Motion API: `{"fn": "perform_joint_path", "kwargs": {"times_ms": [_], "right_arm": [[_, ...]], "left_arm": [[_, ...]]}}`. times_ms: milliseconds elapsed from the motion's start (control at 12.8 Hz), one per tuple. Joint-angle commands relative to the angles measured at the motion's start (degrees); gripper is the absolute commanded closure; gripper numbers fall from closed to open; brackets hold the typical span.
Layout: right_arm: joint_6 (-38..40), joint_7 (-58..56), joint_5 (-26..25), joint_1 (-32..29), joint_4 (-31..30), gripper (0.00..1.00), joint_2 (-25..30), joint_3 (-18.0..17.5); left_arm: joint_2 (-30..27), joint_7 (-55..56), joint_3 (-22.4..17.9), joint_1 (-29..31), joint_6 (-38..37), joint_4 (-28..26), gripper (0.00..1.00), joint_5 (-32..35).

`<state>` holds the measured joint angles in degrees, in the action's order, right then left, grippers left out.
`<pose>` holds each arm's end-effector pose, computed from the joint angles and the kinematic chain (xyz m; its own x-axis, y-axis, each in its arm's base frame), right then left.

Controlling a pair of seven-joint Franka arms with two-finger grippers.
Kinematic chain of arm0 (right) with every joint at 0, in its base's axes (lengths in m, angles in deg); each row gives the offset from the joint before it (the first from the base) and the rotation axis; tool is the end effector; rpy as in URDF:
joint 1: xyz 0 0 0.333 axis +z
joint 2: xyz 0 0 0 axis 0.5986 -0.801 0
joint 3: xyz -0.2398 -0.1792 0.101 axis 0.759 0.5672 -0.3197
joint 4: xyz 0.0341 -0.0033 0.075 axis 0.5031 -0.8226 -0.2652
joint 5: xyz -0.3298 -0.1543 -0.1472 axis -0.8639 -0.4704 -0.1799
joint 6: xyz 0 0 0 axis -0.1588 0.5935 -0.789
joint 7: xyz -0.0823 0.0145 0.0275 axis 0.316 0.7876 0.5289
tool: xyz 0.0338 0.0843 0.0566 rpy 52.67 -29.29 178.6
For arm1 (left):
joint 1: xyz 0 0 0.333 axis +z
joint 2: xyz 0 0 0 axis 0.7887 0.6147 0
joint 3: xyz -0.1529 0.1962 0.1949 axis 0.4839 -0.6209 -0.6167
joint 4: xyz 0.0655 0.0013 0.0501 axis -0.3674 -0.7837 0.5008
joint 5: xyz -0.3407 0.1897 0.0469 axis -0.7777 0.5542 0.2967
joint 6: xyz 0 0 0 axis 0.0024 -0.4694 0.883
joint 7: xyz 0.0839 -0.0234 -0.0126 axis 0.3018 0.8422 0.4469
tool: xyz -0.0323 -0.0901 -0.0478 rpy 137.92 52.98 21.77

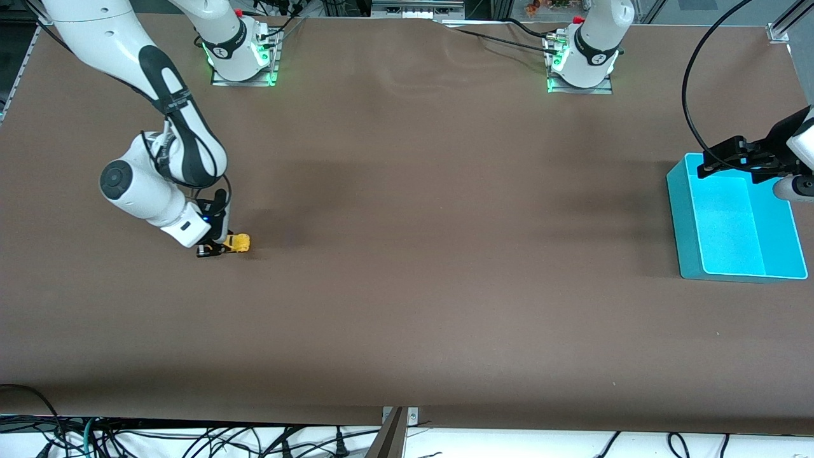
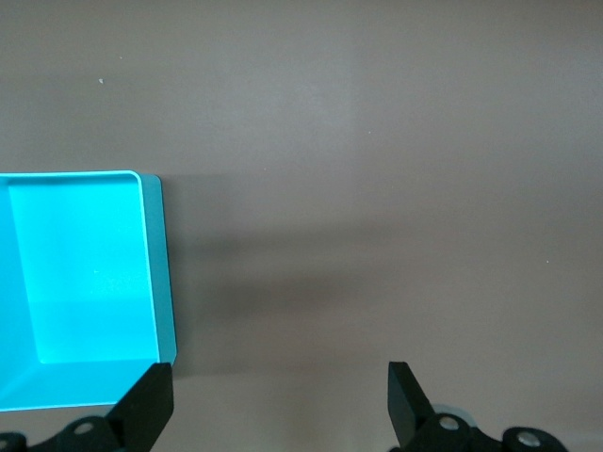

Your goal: Wind and store yellow beetle car

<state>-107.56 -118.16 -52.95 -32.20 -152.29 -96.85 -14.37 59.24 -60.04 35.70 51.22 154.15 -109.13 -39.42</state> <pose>0.5765 0.0208 0.1987 -0.0683 0.9900 0.1234 0.9964 0.0615 0.0581 0.5845 0.0208 0.5966 0.9942 -0.0591 -0.0898 -0.0537 -0.9967 0.0614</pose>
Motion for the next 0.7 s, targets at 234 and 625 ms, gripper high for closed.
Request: {"fn": "perform_joint_path", "kwargs": {"times_ms": [234,625], "right_arm": [[-0.1,-10.8,1.4,-8.2,-0.3,1.00,-2.1,-0.7],[0.3,-20.7,1.4,-14.0,-0.1,1.00,-3.0,-0.5]], "left_arm": [[0.5,-1.1,0.2,0.2,-0.1,1.1,0.00,1.0],[0.5,-1.1,0.2,0.2,-0.1,1.1,0.00,1.0]]}}
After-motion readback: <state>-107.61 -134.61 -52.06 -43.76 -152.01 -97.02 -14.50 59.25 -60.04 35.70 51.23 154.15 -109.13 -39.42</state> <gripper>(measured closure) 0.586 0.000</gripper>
